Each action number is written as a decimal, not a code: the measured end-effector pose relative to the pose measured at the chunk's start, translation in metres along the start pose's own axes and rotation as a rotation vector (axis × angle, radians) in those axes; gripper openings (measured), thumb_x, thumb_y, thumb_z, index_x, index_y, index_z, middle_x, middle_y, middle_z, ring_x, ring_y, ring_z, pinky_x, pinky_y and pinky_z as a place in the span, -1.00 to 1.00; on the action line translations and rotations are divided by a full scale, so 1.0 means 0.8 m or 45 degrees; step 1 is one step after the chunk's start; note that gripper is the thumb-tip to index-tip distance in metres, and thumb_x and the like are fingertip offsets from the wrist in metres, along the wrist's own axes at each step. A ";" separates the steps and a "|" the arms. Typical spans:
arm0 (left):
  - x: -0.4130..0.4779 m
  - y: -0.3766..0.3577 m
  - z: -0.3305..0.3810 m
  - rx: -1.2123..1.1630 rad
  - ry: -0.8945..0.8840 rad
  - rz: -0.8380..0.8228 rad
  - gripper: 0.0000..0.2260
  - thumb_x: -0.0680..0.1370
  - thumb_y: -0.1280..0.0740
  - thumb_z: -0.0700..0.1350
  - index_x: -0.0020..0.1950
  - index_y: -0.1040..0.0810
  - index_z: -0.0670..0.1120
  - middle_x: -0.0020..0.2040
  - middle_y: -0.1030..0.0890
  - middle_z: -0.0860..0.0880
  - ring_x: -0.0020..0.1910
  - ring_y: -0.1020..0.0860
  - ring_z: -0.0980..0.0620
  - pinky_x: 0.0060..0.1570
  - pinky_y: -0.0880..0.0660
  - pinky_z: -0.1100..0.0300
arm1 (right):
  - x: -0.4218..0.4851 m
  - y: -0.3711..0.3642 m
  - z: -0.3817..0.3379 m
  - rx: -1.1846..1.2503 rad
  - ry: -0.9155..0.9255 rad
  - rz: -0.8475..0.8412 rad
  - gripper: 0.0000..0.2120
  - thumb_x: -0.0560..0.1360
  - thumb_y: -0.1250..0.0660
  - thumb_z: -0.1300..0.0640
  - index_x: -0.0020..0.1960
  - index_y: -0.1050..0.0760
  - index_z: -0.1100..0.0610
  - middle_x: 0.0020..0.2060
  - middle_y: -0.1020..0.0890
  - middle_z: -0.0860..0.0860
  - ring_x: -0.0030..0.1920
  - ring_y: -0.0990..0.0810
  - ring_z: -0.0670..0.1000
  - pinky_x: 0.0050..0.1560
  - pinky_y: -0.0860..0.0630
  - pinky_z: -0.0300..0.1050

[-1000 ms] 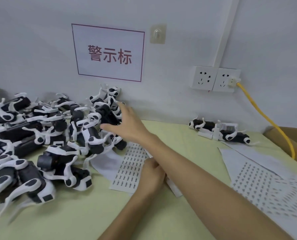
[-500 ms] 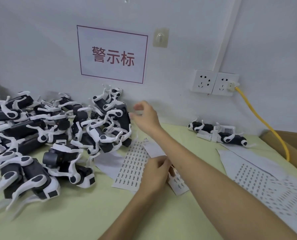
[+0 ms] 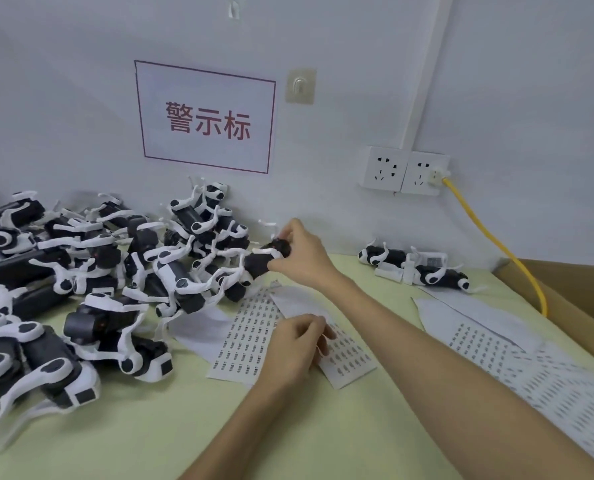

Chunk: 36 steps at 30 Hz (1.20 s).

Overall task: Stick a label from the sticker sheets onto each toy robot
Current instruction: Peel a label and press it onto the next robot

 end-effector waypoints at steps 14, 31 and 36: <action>0.006 -0.001 -0.003 -0.345 0.047 0.086 -0.75 0.73 -0.20 -0.01 0.32 -0.58 -0.04 0.15 -0.72 -0.03 0.07 -0.68 -0.01 0.06 -0.60 0.10 | -0.193 0.132 0.052 0.160 0.341 0.687 -0.26 0.33 -0.62 0.33 0.30 -0.37 -0.18 0.22 -0.44 -0.21 0.18 -0.59 -0.02 0.03 -0.63 -0.22; -0.036 -0.051 0.038 -0.748 0.216 -0.713 -0.27 0.47 -0.24 0.50 0.45 -0.58 0.04 0.46 -0.56 -0.03 0.43 -0.53 -0.04 0.34 -0.46 -0.04 | -0.277 0.130 0.035 -0.348 0.641 0.687 -0.14 0.21 -0.58 0.50 0.37 -0.34 0.03 0.37 -0.42 0.02 0.07 -0.59 -0.11 -0.41 -0.53 -0.31; -0.035 -0.047 0.021 -1.090 0.240 -0.519 -0.44 0.37 -0.58 0.28 0.18 -0.74 -0.10 0.15 -0.72 -0.04 0.16 -0.69 0.02 0.00 -0.63 0.16 | -0.286 0.104 0.026 -0.160 0.677 0.444 -0.19 0.32 -0.34 0.51 0.44 -0.35 -0.09 0.47 -0.37 -0.13 0.15 -0.62 -0.14 -0.20 -0.59 -0.30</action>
Point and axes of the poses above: each hand's wrist, its own x-axis towards the middle knuckle, its own y-axis out of the back of the hand, z = x × y, the point moved 5 cm from there along x, towards the middle knuckle
